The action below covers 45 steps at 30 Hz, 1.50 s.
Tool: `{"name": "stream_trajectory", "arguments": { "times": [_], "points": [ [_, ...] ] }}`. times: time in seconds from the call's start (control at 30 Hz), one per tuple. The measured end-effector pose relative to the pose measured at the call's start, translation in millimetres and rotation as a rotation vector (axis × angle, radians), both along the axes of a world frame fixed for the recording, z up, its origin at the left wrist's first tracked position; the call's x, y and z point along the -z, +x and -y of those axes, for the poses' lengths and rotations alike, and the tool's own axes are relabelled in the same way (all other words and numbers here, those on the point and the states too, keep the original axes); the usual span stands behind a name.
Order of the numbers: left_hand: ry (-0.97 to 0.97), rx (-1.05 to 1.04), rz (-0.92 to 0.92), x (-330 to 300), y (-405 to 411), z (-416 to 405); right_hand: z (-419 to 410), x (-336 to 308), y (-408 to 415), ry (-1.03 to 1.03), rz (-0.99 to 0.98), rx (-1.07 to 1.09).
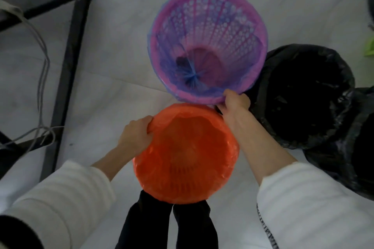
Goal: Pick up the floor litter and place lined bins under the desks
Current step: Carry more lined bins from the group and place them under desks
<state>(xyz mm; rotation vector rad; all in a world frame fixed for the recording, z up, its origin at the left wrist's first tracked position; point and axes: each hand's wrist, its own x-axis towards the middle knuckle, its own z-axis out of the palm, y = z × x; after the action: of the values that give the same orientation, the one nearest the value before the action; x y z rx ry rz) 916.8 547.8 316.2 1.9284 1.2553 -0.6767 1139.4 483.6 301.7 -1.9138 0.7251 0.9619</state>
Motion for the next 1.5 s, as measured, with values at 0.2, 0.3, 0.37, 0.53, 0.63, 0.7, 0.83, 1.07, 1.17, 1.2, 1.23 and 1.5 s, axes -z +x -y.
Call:
{"name": "stream_trajectory", "arguments": {
  "times": [0.2,0.3,0.37,0.53,0.63,0.7,0.83,1.07,1.17,1.2,1.23,1.5],
  "points": [
    [-0.034,-0.160,-0.028,-95.3,-17.6,-53.1,-28.6,-99.8,18.8,0.058,-0.019,0.084],
    [-0.054,-0.267,-0.029,-151.1,-17.9,-80.4,-53.6,-163.7,34.9,0.141,-0.025,0.167],
    [-0.037,-0.354,-0.025,-191.6,-11.3,-94.5,-73.9,-208.3,46.9,0.199,-0.010,0.193],
    [0.000,-0.553,0.064,-300.4,17.4,-128.5,-133.6,-321.5,85.6,0.294,0.094,0.242],
    [-0.017,-0.737,0.103,-334.5,35.8,-148.1,-167.4,-374.8,112.5,0.328,0.139,0.222],
    [-0.017,-0.829,0.105,-343.4,51.3,-163.8,-186.9,-393.4,130.5,0.359,0.156,0.222],
    [-0.059,-1.040,0.148,-355.9,96.0,-209.4,-243.5,-411.5,183.1,0.395,0.134,0.163],
    [-0.106,-1.520,0.237,-339.5,164.2,-281.1,-353.4,-419.9,252.5,0.386,0.115,0.036],
    [-0.161,-1.739,0.290,-321.7,177.1,-311.5,-401.6,-408.4,265.8,0.360,0.097,-0.007],
    [-0.190,-1.827,0.311,-310.1,180.4,-324.5,-422.3,-399.6,269.0,0.352,0.081,-0.023],
    [-0.215,-1.907,0.330,-302.6,184.9,-335.7,-438.2,-390.8,271.4,0.344,0.066,-0.027],
    [-0.357,-2.296,0.446,-201.8,201.1,-432.7,-555.2,-288.5,286.5,0.270,0.015,-0.139]
  ]
}}
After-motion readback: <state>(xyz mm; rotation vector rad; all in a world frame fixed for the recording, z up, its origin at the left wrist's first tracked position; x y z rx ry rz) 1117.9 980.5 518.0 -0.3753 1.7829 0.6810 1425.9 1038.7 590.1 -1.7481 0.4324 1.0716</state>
